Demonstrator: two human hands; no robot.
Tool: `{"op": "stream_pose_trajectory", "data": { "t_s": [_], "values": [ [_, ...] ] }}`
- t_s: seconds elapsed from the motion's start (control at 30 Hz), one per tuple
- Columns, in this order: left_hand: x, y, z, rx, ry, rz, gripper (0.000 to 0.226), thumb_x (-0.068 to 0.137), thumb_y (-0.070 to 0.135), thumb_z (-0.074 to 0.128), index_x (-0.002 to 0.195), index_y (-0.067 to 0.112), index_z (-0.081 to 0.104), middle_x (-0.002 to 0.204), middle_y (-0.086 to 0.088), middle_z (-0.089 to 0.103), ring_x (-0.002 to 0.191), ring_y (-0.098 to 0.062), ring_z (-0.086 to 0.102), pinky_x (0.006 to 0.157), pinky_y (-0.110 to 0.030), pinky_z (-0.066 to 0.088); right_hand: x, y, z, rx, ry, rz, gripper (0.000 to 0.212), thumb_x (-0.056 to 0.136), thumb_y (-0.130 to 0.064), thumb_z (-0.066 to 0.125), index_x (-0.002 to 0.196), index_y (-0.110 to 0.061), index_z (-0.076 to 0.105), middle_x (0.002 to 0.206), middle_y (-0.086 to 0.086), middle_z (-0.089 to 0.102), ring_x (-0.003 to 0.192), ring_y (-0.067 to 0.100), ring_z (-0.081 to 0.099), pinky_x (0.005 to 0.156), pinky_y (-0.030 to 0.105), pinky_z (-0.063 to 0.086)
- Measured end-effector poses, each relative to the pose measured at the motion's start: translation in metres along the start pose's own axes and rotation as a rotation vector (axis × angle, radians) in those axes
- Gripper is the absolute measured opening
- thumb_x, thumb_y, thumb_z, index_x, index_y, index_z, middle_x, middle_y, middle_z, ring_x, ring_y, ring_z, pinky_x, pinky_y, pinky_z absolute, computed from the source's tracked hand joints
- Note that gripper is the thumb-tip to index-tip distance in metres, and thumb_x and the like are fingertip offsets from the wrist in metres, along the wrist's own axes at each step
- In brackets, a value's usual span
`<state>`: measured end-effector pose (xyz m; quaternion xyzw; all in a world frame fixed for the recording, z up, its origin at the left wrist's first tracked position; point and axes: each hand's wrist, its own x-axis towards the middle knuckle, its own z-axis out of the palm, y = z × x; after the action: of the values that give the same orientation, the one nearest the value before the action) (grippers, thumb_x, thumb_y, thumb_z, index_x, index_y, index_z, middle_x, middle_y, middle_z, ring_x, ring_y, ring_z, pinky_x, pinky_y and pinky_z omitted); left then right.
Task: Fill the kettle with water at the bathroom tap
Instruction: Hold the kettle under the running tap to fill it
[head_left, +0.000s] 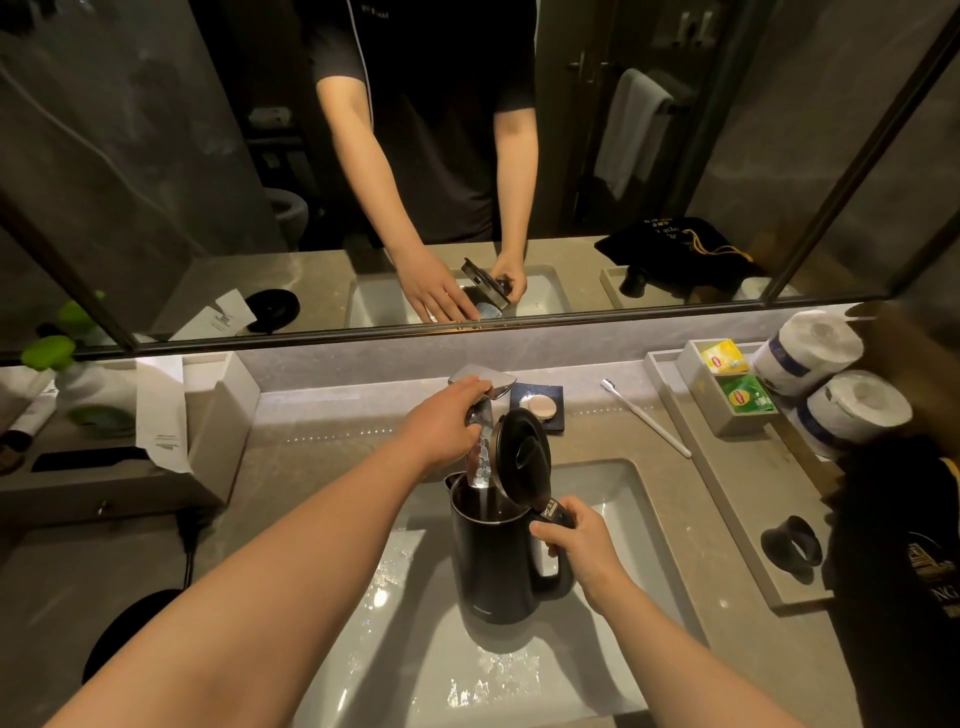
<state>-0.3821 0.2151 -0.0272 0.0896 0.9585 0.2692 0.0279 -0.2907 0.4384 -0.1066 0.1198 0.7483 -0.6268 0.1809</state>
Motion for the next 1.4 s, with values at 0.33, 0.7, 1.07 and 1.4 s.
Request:
{"op": "stream_pose_trajectory", "data": {
  "t_s": [0.33,0.7,1.07,1.4],
  "values": [
    [-0.001,-0.001,0.000,0.002,-0.030,-0.022,0.063,0.083,0.019,0.060,0.141,0.032,0.037,0.149,0.002,0.040,0.127,-0.021,0.047,0.097,-0.042,0.047,0.004,0.005,0.003,-0.003,0.024,0.011,0.024,0.078,-0.013,0.077,0.091,-0.001,0.061,0.074,0.009,0.062,0.070,0.026,0.059,0.070,0.041,0.053],
    [-0.002,-0.003,0.002,-0.004,-0.035,-0.030,0.065,0.084,0.019,0.060,0.142,0.034,0.035,0.151,0.004,0.037,0.128,-0.020,0.046,0.098,-0.042,0.047,0.003,0.005,0.005,0.026,0.026,-0.001,0.020,0.080,-0.011,0.076,0.087,-0.007,0.058,0.079,0.011,0.062,0.073,0.026,0.058,0.070,0.038,0.054],
    [-0.003,-0.003,0.001,-0.006,-0.036,-0.029,0.068,0.085,0.018,0.059,0.145,0.033,0.032,0.155,0.006,0.031,0.131,-0.020,0.042,0.103,-0.040,0.042,0.006,0.008,0.007,0.030,0.024,-0.018,0.021,0.075,-0.013,0.078,0.080,-0.011,0.057,0.074,0.009,0.061,0.069,0.026,0.058,0.071,0.043,0.053],
    [-0.002,-0.004,0.001,-0.013,-0.031,-0.044,0.068,0.085,0.018,0.060,0.145,0.034,0.033,0.156,0.009,0.028,0.132,-0.018,0.042,0.102,-0.041,0.043,0.007,0.011,0.008,0.067,0.031,-0.016,0.033,0.065,-0.026,0.079,0.083,-0.007,0.059,0.071,0.009,0.061,0.065,0.024,0.058,0.063,0.036,0.054]
  ]
}}
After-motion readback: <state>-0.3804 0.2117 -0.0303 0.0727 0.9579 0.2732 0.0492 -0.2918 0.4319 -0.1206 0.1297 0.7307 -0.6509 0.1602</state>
